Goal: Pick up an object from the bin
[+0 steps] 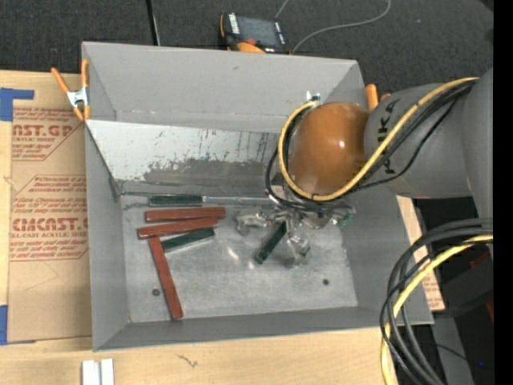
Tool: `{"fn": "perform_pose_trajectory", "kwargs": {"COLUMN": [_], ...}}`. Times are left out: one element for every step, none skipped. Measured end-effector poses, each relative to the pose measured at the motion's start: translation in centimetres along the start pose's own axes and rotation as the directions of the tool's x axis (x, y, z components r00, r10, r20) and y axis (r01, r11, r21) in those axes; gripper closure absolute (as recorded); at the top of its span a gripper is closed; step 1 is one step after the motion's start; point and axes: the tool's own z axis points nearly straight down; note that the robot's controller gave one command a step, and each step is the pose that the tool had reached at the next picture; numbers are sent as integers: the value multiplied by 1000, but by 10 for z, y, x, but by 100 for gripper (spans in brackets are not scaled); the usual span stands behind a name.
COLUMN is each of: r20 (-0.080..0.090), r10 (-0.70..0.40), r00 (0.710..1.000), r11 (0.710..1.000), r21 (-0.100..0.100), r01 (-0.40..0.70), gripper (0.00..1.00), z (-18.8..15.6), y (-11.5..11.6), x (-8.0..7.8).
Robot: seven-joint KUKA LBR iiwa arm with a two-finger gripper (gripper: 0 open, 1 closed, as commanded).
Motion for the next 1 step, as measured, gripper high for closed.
{"fn": "perform_pose_trajectory", "kwargs": {"r20": [1], "r10": [2], "r00": [1000], "r11": [1000], "r21": [0], "r01": [-2], "gripper": [0], "z": [0], "y": [1], "x": [-1]}}
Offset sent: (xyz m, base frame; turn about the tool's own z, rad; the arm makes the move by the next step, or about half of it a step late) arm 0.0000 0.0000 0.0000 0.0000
